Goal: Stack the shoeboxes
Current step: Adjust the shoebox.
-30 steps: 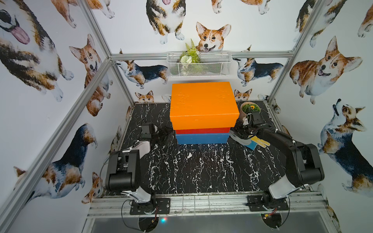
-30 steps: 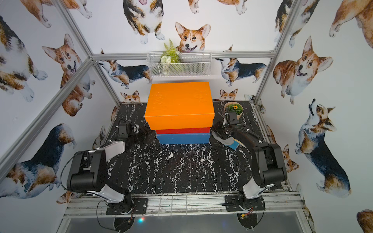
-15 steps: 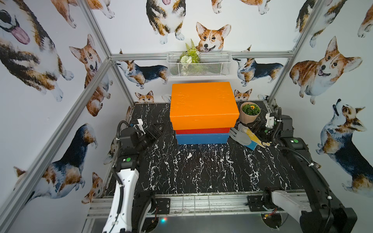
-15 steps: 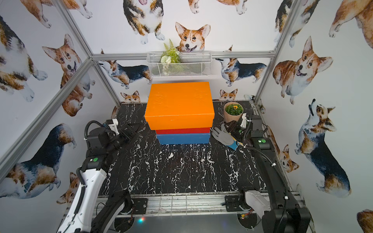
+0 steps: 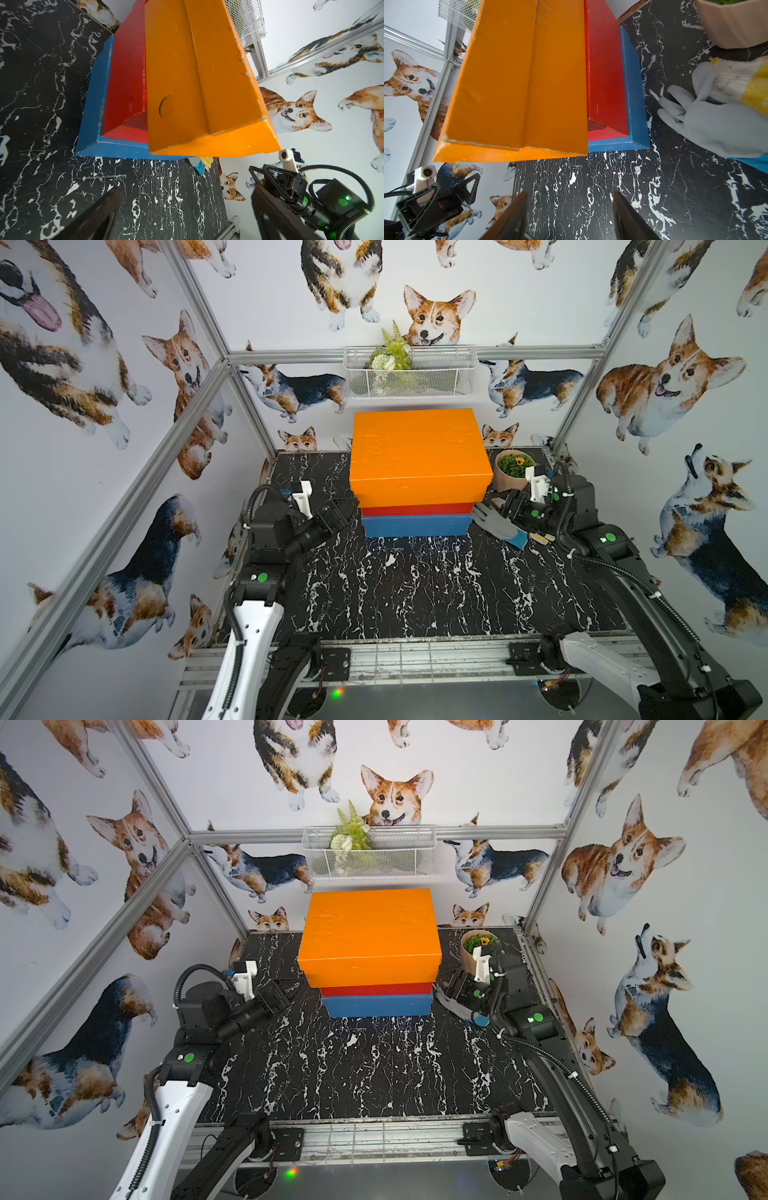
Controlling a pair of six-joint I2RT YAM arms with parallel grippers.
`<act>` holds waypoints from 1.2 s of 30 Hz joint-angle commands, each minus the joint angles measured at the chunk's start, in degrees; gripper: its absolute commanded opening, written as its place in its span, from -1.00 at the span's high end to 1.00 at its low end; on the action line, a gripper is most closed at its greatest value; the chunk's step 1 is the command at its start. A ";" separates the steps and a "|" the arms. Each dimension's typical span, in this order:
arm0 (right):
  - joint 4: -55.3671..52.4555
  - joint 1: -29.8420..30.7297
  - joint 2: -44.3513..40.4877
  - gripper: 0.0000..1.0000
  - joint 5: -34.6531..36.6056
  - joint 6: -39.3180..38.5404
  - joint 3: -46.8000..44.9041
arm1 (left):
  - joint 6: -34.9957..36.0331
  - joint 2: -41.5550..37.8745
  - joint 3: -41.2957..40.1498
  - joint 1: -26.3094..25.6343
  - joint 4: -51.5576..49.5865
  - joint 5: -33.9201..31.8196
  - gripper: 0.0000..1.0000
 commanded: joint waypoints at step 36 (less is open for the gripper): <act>2.85 -0.76 8.17 -0.38 4.98 -2.14 8.02 | 1.12 12.12 10.48 -0.35 5.67 -4.29 -1.00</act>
